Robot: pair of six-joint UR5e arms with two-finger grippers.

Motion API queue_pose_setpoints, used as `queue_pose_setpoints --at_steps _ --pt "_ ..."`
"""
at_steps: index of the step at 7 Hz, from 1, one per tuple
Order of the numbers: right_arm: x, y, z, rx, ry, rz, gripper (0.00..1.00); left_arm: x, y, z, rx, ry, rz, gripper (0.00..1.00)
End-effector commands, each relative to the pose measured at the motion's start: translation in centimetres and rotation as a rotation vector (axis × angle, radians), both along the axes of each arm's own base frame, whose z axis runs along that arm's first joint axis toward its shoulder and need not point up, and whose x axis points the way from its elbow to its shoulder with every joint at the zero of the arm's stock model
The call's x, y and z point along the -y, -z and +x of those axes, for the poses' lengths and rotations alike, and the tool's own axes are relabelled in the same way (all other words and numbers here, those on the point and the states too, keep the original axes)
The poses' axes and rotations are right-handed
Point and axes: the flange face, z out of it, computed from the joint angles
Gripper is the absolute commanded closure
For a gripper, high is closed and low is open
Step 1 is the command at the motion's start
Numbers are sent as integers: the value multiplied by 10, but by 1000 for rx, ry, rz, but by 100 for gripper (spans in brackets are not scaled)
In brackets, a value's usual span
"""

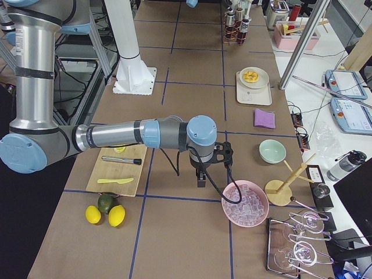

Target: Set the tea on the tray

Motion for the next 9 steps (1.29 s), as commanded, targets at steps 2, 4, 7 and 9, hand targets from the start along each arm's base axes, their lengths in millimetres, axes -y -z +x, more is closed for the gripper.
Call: queue_pose_setpoints --at_steps 2,4,7,9 --pt "0 0 0 1 -5 -6 0 -2 -3 11 -14 -10 -16 11" --pt "0 1 0 1 -5 -3 0 -1 -5 11 -9 -10 -20 18" --pt "1 2 0 1 -5 -2 0 1 -7 13 -3 -14 -23 23" --pt "0 2 0 1 -5 -2 0 1 -8 13 1 -15 -26 26"
